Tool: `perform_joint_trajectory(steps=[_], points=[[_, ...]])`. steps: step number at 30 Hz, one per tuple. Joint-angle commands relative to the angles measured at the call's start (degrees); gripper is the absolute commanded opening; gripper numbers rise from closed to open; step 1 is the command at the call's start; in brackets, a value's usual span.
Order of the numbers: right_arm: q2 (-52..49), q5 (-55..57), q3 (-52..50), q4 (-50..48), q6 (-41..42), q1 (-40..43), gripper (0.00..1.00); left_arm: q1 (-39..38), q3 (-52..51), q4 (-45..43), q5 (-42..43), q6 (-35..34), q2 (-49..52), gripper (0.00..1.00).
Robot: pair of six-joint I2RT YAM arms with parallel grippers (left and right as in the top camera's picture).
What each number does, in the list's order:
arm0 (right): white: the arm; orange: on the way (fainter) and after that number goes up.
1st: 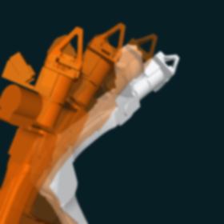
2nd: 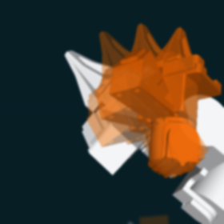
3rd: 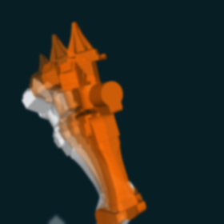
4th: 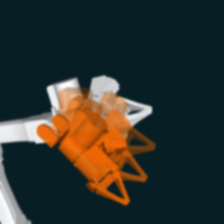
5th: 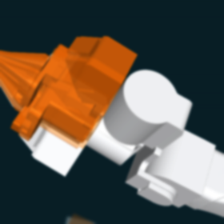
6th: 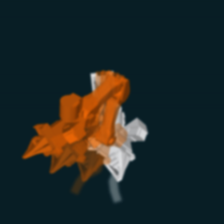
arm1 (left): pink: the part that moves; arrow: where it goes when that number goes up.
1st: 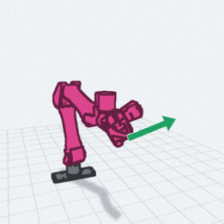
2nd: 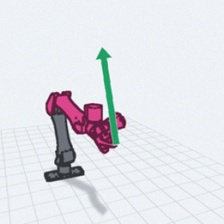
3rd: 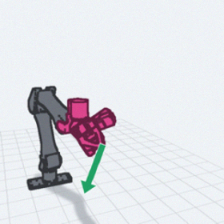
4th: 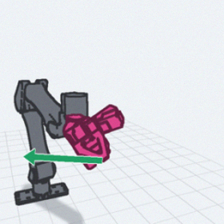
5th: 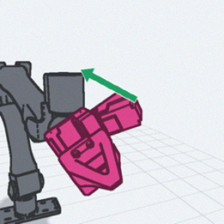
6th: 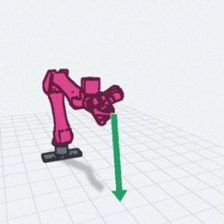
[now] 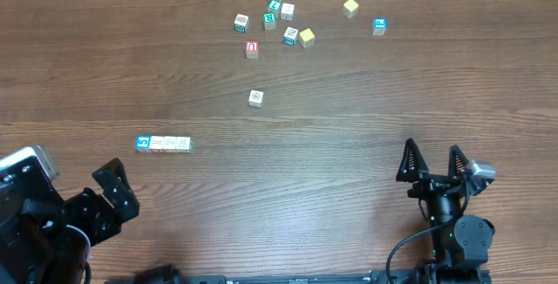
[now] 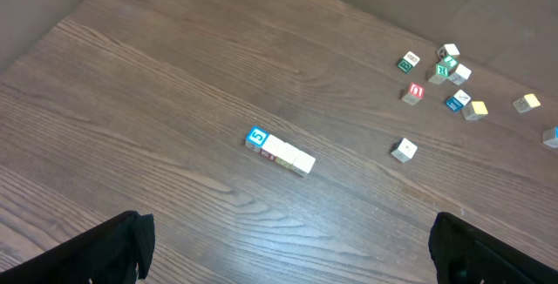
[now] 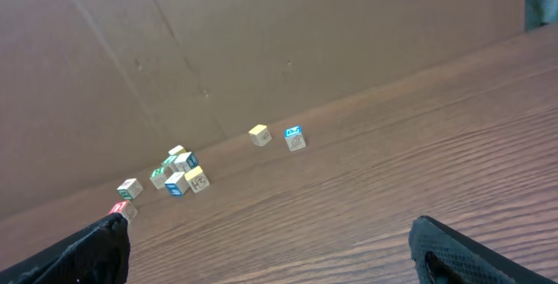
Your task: Form a horizontal line
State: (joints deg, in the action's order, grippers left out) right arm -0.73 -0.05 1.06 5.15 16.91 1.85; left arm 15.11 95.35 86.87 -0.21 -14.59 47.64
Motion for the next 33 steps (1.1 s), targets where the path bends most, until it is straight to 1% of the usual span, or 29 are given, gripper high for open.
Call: perform_joint_trajectory(steps=[1, 6, 12, 14, 18, 20, 25, 28, 29, 31, 33], points=[[0.6, -0.5, -0.6, -0.3, -0.5, 0.2, 1.0, 0.0, 0.3, -0.1, 0.0, 0.4, 0.0, 0.99], [0.6, -0.5, -0.6, -0.3, -0.5, 0.2, 1.0, -0.3, 0.3, -0.1, 0.0, 0.4, 0.0, 1.0], [0.6, -0.5, -0.6, -0.3, -0.5, 0.2, 1.0, -7.1, 0.3, -0.1, 0.0, 0.4, -1.0, 0.99], [0.6, -0.5, -0.6, -0.3, -0.5, 0.2, 1.0, -7.9, 0.3, -0.1, 0.0, 0.4, -2.4, 1.0], [0.6, -0.5, -0.6, -0.3, -0.5, 0.2, 1.0, -8.1, 0.3, -0.1, 0.0, 0.4, -7.6, 0.99], [0.6, -0.5, -0.6, -0.3, -0.5, 0.2, 1.0, -8.9, 0.3, -0.1, 0.0, 0.4, -11.7, 1.0], [0.6, -0.5, -0.6, -0.3, -0.5, 0.2, 1.0, -13.8, -1.5, -0.2, -1.4, 0.4, -20.5, 0.99], [0.6, -0.5, -0.6, -0.3, -0.5, 0.2, 1.0, -15.6, -5.5, -2.0, -1.3, 0.4, -24.6, 1.0], [0.6, -0.5, -0.6, -0.3, -0.5, 0.2, 1.0, -16.0, -8.7, -3.8, -1.3, 0.4, -26.3, 0.99], [0.6, -0.5, -0.6, -0.3, -0.5, 0.2, 1.0, -16.3, -15.6, -9.2, -3.1, 0.5, -29.6, 1.0], [0.6, -0.5, -0.6, -0.3, -0.5, 0.2, 1.0, -16.3, -23.8, -16.7, -3.8, 0.5, -32.7, 1.0]])
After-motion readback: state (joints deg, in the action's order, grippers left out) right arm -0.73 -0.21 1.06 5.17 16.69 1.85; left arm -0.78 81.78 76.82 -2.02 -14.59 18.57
